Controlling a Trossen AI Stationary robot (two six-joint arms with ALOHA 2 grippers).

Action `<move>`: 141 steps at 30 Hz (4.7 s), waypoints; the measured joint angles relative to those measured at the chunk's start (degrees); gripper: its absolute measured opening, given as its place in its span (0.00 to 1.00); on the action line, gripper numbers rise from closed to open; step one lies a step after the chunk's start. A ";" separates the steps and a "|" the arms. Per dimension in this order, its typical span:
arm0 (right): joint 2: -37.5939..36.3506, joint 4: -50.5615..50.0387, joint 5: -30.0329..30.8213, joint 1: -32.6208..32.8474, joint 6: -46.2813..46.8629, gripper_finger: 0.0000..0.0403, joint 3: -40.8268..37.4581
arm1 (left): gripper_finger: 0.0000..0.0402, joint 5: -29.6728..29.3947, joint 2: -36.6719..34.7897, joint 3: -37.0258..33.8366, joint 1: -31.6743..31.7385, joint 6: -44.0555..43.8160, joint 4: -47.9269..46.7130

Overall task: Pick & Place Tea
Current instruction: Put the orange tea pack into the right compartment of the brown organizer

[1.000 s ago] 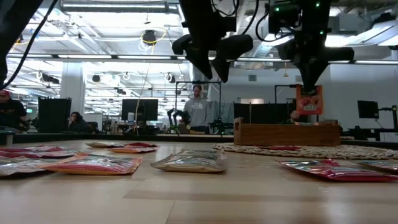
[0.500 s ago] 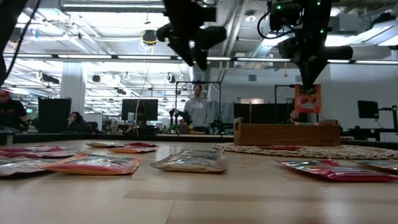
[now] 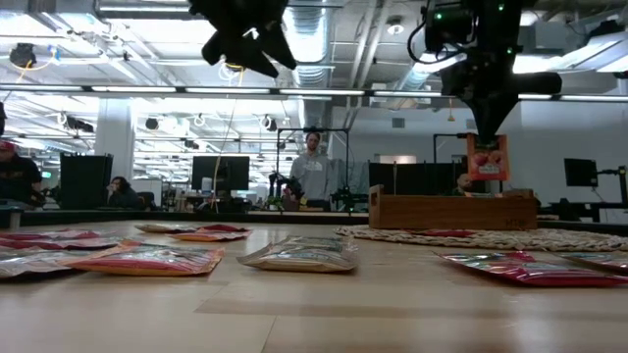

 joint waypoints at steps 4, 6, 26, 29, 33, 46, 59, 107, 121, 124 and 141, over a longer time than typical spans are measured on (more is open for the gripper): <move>0.79 0.58 -1.43 -1.34 -3.04 0.00 0.00 | 0.53 2.40 -4.13 -5.95 -0.08 1.60 5.96; 1.66 0.39 -1.68 -2.33 -3.16 0.00 -0.04 | 0.53 2.49 -6.07 -8.82 -0.05 1.58 9.58; 9.35 1.64 -7.74 -8.49 -9.55 0.00 -0.04 | 0.53 5.11 -26.19 -27.37 -0.07 -1.57 18.67; 9.35 1.69 -7.83 -8.57 -11.03 0.00 -0.04 | 0.53 5.13 -26.35 -27.64 -0.07 -2.06 17.97; 9.35 1.64 -8.34 -9.24 -11.46 0.00 -0.04 | 0.53 5.30 -26.35 -27.64 -0.07 -2.08 17.41; 9.35 1.71 -8.82 -10.43 -12.82 0.00 -0.04 | 0.53 6.76 -26.35 -27.64 -0.07 -2.07 17.42; 9.35 1.86 -8.84 -10.41 -12.04 0.02 -0.04 | 0.53 7.72 -26.33 -27.62 -0.07 -2.08 16.24; -15.15 -8.45 -10.08 22.97 55.00 0.17 1.60 | 0.53 24.75 -20.18 -27.51 -0.07 -14.17 13.20; -41.24 16.70 -13.50 23.79 63.06 0.17 -20.46 | 0.53 25.88 -15.45 -27.51 -0.02 -22.31 18.65; -44.66 26.93 -15.06 25.32 63.00 0.17 -26.17 | 0.53 26.94 -15.40 -27.51 -0.02 -24.20 19.97; -53.48 37.29 -14.78 28.98 67.81 0.17 -35.58 | 0.53 27.78 2.87 -6.40 -2.94 -34.56 -4.97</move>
